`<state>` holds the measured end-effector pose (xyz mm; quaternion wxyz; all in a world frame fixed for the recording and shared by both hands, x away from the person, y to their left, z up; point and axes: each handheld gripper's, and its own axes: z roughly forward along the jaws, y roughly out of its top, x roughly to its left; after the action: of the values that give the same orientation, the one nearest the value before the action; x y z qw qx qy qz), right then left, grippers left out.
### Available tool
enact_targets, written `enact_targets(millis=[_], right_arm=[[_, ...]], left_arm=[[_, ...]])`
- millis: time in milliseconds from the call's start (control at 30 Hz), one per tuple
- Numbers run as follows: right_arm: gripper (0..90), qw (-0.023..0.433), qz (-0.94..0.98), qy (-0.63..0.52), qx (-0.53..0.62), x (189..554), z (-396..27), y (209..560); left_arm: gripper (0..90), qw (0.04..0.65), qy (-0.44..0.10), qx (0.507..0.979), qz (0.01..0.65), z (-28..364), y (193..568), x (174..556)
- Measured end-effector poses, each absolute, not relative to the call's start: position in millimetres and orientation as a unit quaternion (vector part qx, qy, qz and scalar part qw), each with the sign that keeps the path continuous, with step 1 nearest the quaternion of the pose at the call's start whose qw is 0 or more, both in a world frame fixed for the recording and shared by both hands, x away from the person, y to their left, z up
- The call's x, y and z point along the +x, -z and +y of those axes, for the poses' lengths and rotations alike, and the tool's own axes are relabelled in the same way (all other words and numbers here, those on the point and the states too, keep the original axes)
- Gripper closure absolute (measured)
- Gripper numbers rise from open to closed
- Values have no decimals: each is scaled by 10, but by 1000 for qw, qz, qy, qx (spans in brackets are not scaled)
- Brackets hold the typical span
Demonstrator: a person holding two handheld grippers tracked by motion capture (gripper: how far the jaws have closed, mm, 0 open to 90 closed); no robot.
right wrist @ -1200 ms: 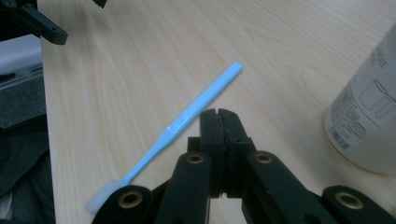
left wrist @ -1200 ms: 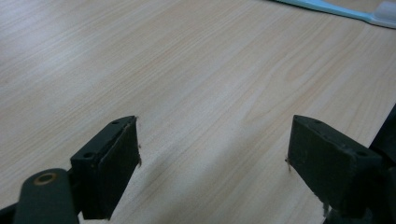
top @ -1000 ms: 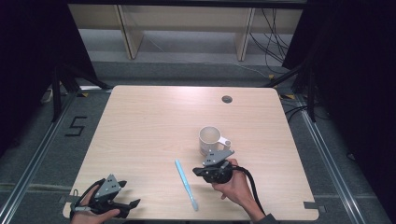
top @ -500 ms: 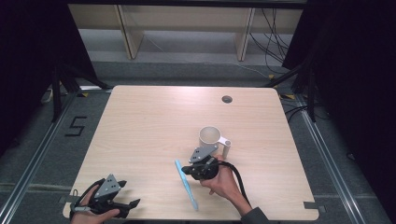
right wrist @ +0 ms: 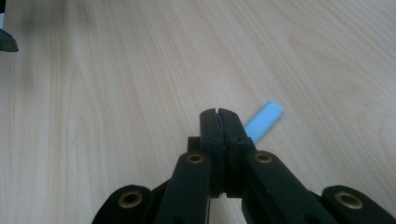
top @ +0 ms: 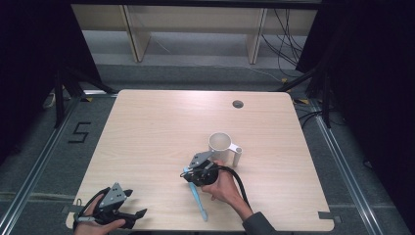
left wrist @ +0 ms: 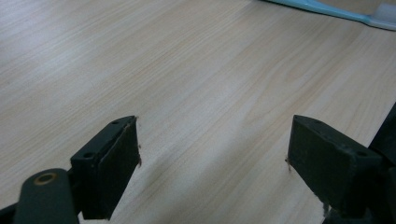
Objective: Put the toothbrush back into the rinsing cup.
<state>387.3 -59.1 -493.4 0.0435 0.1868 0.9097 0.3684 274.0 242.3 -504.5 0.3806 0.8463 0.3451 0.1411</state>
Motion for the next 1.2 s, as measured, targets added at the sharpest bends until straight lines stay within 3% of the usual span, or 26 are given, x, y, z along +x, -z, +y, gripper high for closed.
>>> enact_targets(millis=[667, 1200], right_arm=[[900, 39, 920, -344, 185, 3977, -443, 5063], [900, 37, 918, -335, 209, 3976, -662, 5055]], left_arm=[[160, 381, -139, 847, 343, 2418, 5048, 2738], [160, 378, -142, 848, 343, 2424, 5042, 2740]])
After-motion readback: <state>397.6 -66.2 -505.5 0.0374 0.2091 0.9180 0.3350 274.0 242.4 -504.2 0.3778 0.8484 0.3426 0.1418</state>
